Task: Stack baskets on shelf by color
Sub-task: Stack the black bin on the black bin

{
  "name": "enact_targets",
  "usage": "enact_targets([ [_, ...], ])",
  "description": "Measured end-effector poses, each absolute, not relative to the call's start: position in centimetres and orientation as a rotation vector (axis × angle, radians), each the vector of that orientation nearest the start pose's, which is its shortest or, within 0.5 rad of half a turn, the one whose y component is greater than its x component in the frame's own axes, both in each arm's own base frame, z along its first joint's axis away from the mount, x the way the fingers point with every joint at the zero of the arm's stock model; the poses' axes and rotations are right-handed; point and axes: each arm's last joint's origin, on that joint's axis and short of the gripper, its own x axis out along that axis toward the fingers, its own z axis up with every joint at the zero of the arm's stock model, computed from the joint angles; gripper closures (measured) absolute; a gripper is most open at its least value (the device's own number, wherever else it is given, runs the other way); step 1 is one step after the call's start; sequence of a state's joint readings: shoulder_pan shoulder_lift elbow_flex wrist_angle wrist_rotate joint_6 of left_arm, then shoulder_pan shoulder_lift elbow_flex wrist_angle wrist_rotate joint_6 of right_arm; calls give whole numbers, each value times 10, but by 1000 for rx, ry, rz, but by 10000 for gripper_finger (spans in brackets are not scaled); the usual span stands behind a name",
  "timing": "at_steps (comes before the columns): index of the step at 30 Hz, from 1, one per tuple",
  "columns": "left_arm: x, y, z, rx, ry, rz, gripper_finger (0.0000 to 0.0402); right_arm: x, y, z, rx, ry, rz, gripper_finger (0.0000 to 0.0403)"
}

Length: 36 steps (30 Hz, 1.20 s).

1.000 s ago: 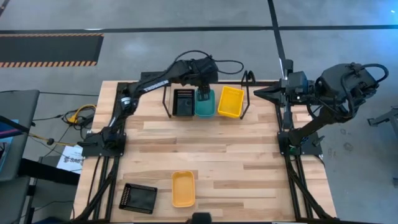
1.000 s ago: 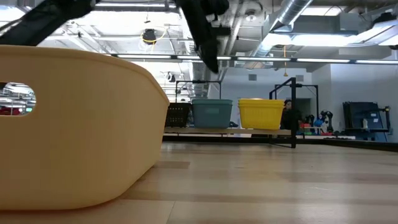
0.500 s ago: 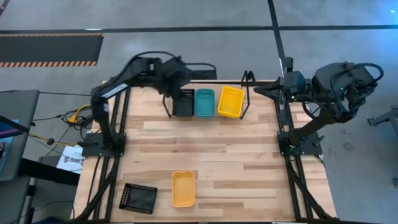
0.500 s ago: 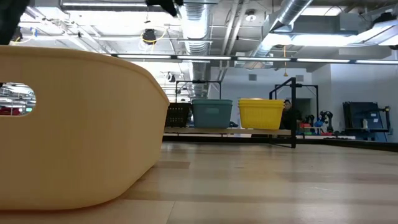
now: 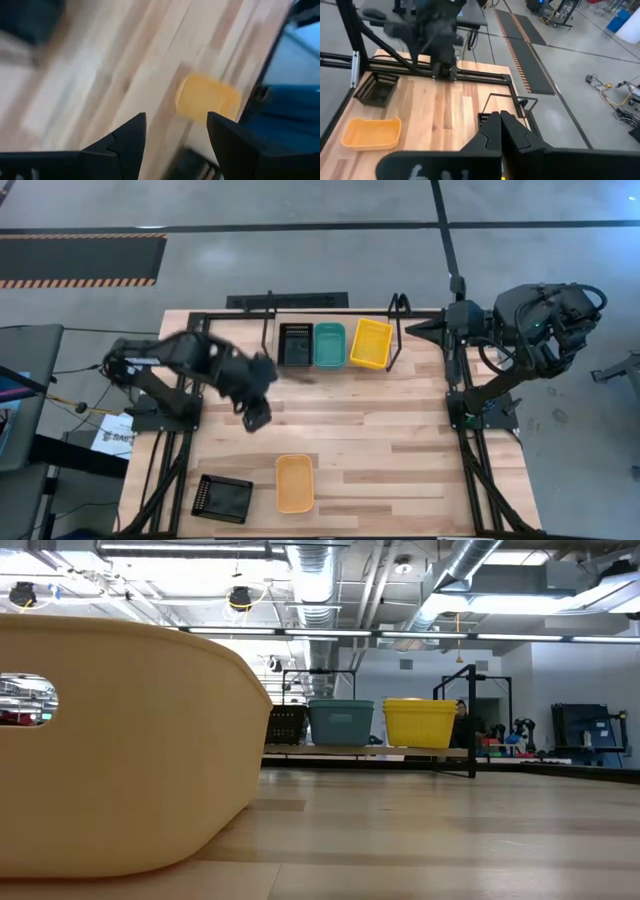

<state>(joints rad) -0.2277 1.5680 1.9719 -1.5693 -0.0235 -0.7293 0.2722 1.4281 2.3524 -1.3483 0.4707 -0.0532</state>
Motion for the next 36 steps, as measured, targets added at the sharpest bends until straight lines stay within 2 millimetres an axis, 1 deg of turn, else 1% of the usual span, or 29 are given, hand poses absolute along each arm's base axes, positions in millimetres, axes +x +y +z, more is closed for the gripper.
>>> enact_targets([
  [6, 233, -88, 366, -577, 1450, 341, 205, 166, 33, 560, -172, 372, -188, 394],
  [8, 227, -95, 344, -559, 1554, 357, 205, 166, 33, 561, -163, 361, -190, 394],
  [10, 222, -103, 324, -502, 1634, 354, 205, 167, 33, 563, -136, 338, -193, 394],
  [13, 218, -118, 295, -438, 1703, 277, 205, 167, 33, 563, -102, 334, -199, 394],
  [16, 218, -138, 273, -384, 1657, 126, 205, 169, 34, 561, -58, 339, -207, 394],
  [18, 220, -152, 263, -372, 1582, 29, 205, 171, 34, 559, -32, 350, -213, 394],
  [21, 214, -168, 256, -341, 1515, -9, 205, 174, 35, 558, 1, 356, -220, 394],
  [24, 203, -179, 251, -303, 1500, 31, 205, 179, 36, 556, 8, 364, -222, 394],
  [27, 192, -188, 248, -245, 1481, 50, 205, 190, 40, 552, 8, 379, -223, 394],
  [31, 181, -194, 239, -193, 1483, 47, 205, 199, 42, 549, 2, 397, -225, 394],
  [36, 174, -189, 223, -213, 1517, 146, 205, 211, 46, 544, -12, 418, -224, 394],
])
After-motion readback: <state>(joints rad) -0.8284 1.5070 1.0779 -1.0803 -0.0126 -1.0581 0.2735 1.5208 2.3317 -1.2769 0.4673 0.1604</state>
